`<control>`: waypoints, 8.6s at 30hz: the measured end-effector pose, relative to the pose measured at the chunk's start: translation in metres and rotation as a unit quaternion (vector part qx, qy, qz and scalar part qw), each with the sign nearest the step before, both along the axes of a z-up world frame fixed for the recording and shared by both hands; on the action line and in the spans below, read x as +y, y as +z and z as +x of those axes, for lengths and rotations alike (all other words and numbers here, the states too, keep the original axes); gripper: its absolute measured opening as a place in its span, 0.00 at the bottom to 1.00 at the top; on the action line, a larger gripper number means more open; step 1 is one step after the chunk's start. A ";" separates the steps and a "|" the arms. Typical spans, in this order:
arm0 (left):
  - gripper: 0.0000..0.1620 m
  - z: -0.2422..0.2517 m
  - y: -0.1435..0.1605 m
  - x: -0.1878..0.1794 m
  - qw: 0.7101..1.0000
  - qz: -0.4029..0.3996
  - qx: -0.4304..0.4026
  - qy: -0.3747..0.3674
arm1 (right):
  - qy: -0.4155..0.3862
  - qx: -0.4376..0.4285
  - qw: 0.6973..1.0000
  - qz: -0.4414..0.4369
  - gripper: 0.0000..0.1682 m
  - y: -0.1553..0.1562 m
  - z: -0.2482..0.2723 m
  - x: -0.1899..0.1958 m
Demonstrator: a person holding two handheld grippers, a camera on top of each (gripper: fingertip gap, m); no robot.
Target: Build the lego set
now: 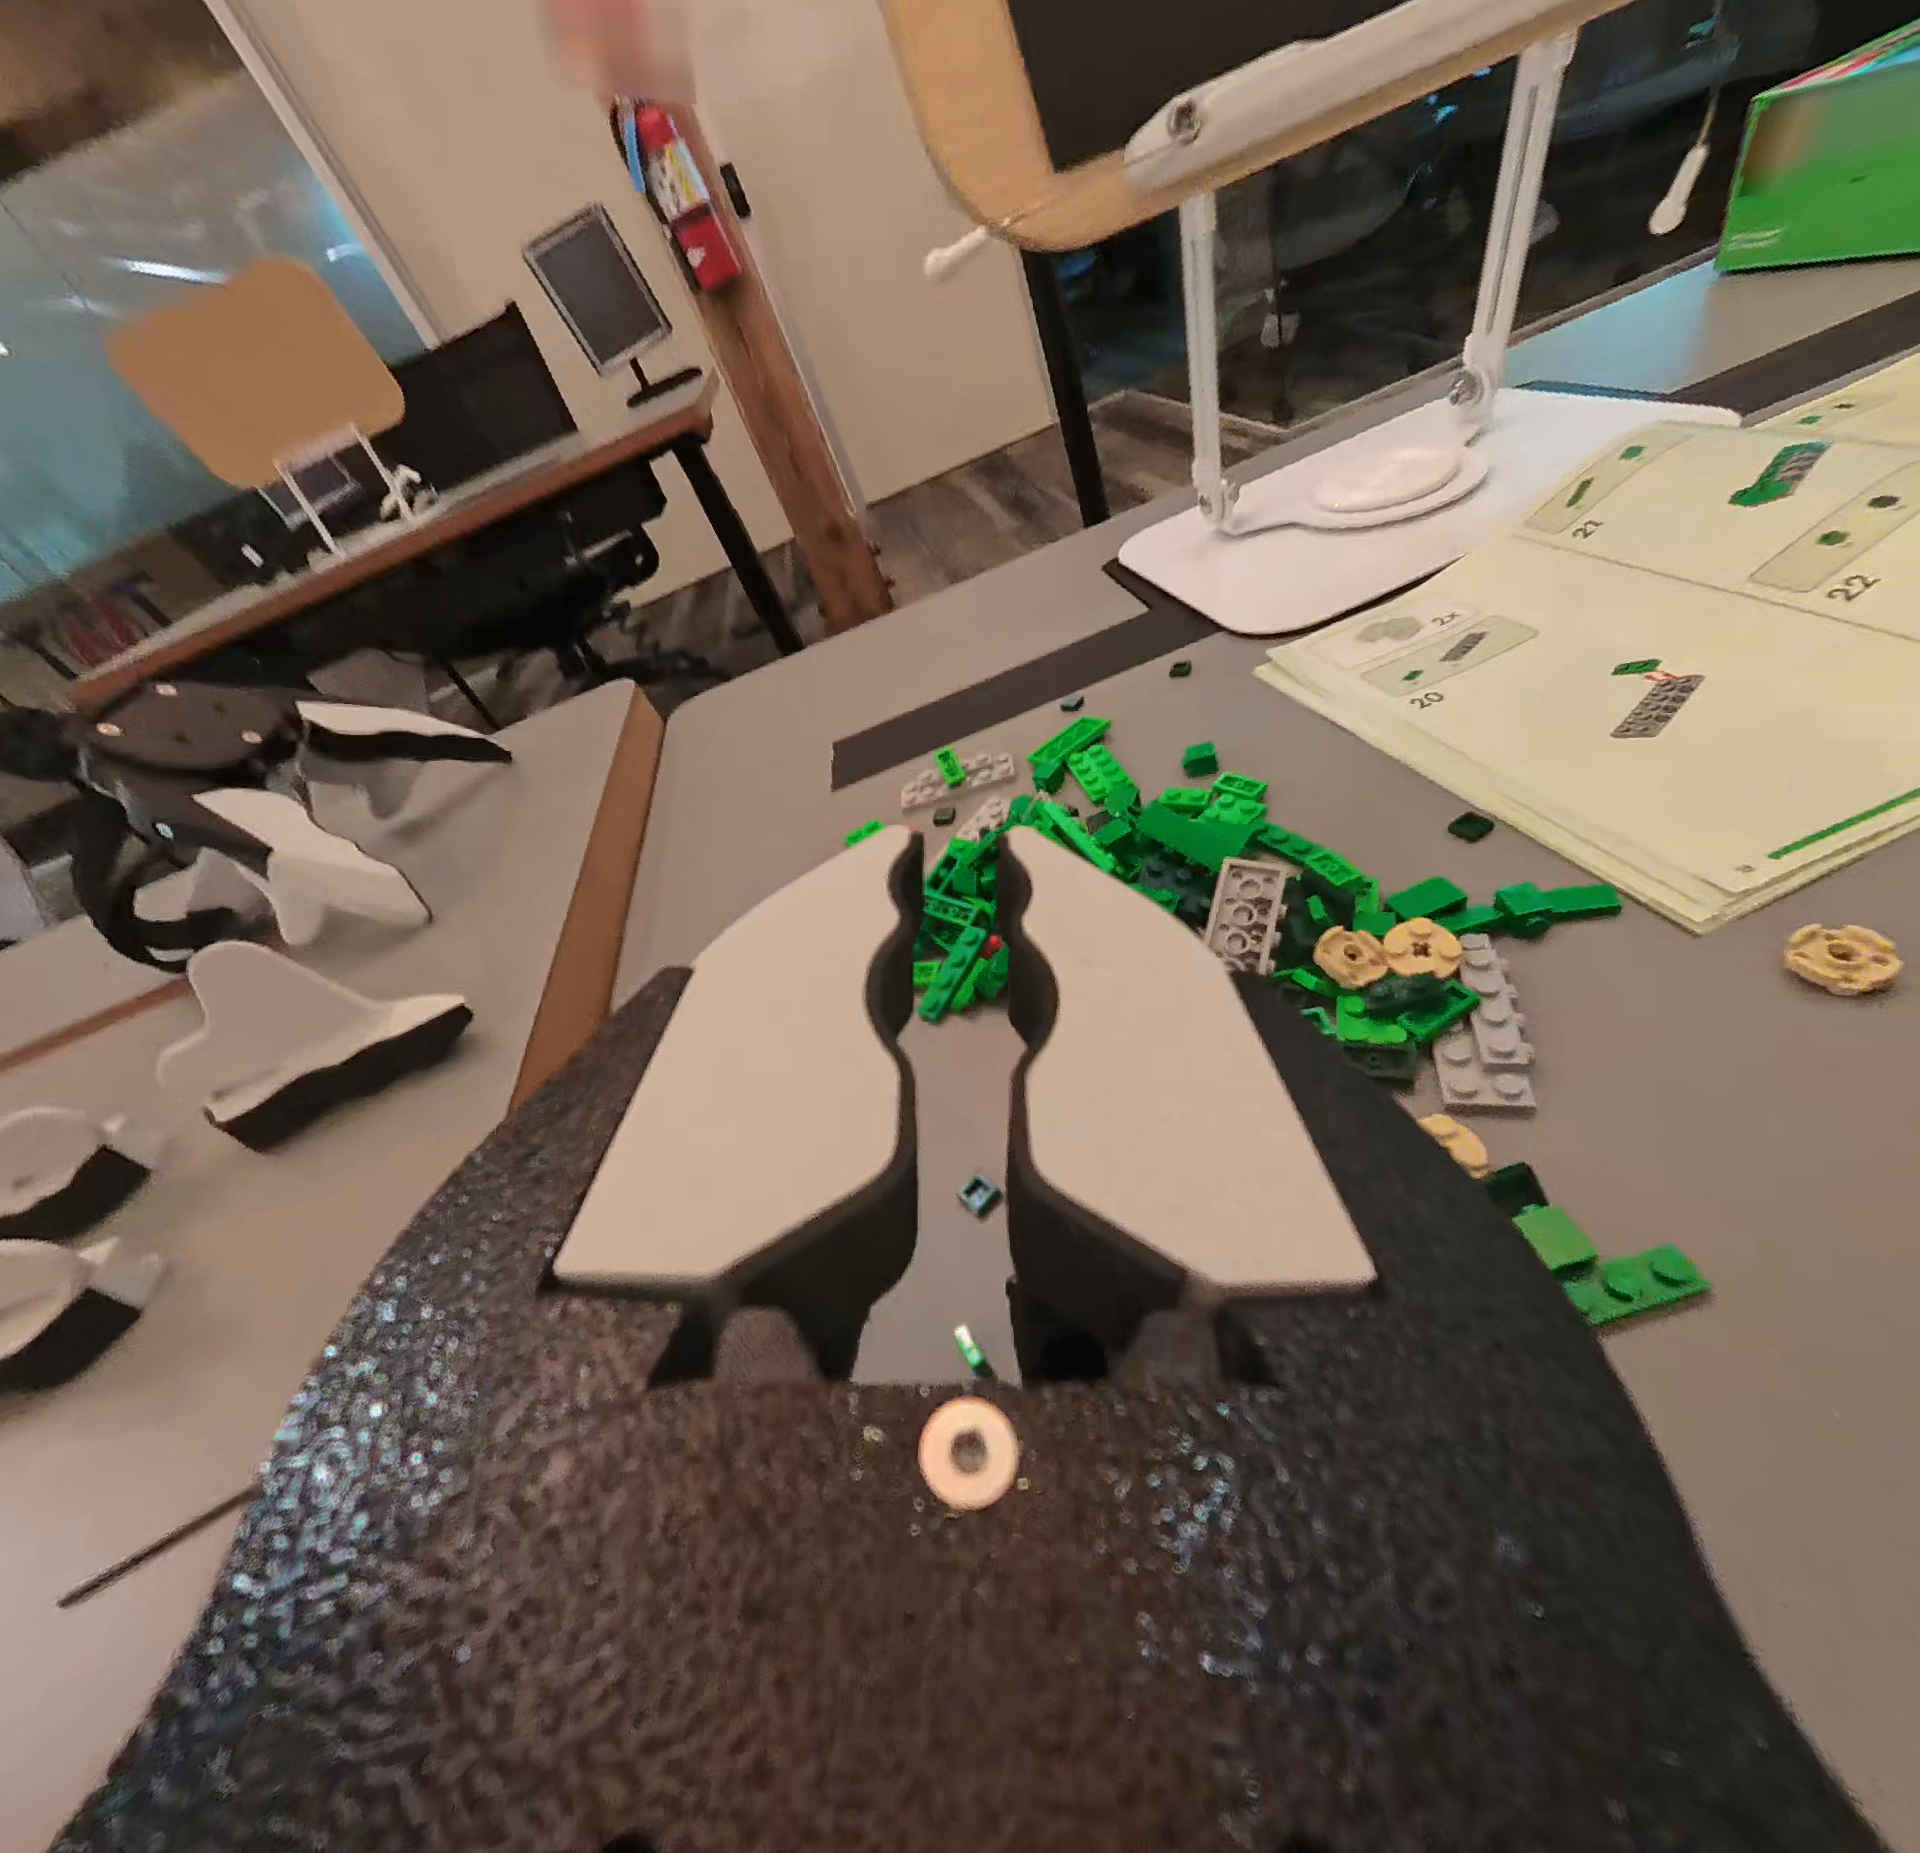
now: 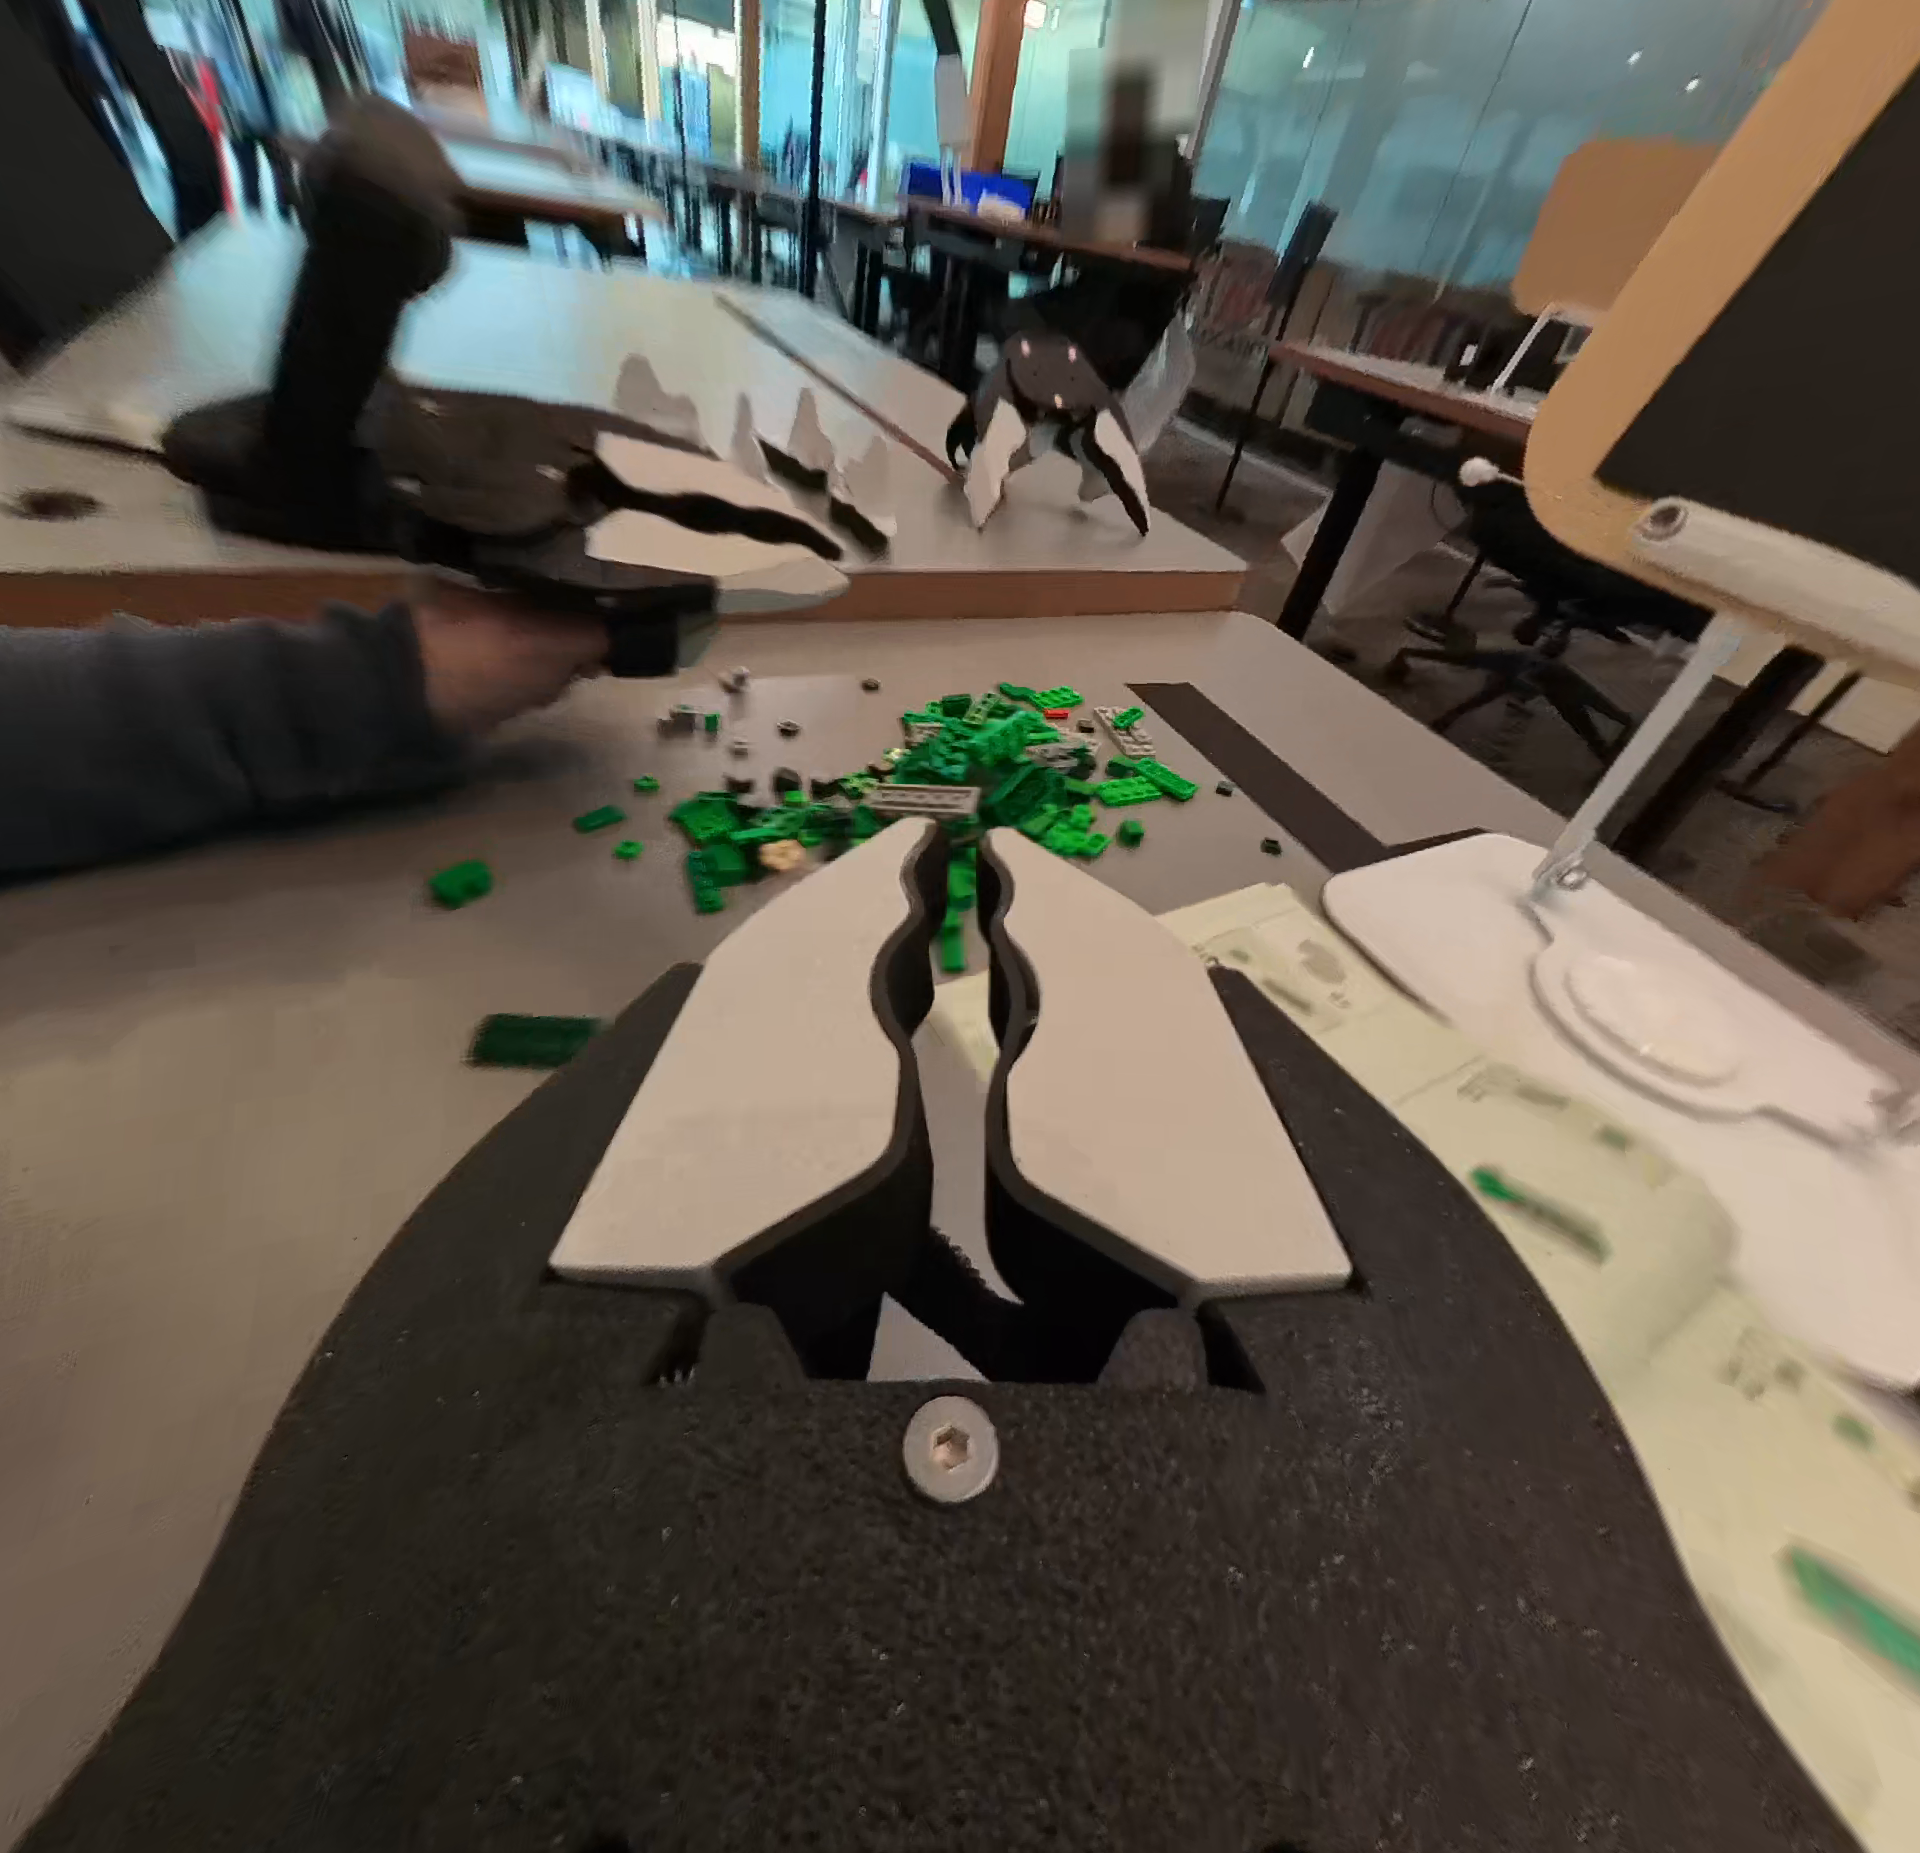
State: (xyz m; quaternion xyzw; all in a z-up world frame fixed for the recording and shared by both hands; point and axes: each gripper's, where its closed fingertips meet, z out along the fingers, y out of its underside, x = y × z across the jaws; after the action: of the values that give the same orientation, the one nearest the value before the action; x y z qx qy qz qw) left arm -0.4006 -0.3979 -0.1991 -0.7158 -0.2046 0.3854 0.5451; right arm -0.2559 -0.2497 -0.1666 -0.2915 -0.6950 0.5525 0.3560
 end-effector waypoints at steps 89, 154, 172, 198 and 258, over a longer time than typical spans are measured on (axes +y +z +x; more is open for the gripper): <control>0.00 -0.028 0.020 -0.039 0.974 0.222 -0.039 0.007 | 0.117 -0.222 0.902 0.351 0.05 -0.010 -0.054 0.010; 0.00 -0.026 0.021 -0.038 0.975 0.222 -0.034 0.002 | 0.144 -0.219 0.904 0.337 0.08 -0.075 -0.144 -0.070; 0.00 -0.026 0.021 -0.038 0.974 0.224 -0.038 0.001 | 0.196 -0.257 0.858 0.398 0.10 -0.117 -0.191 -0.106; 0.00 -0.027 0.021 -0.038 0.972 0.231 -0.044 0.000 | 0.188 -0.343 0.911 0.130 0.01 -0.082 -0.184 -0.078; 0.00 -0.027 0.020 -0.036 0.972 0.231 -0.048 -0.005 | 0.060 -0.288 0.926 0.237 0.10 -0.093 -0.219 -0.030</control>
State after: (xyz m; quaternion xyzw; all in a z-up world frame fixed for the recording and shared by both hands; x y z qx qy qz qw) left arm -0.4273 -0.4335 -0.1787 -0.5889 -0.3102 0.2904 0.6875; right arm -0.4744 -0.2792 -0.2593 -0.3027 -0.8945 0.2842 0.1655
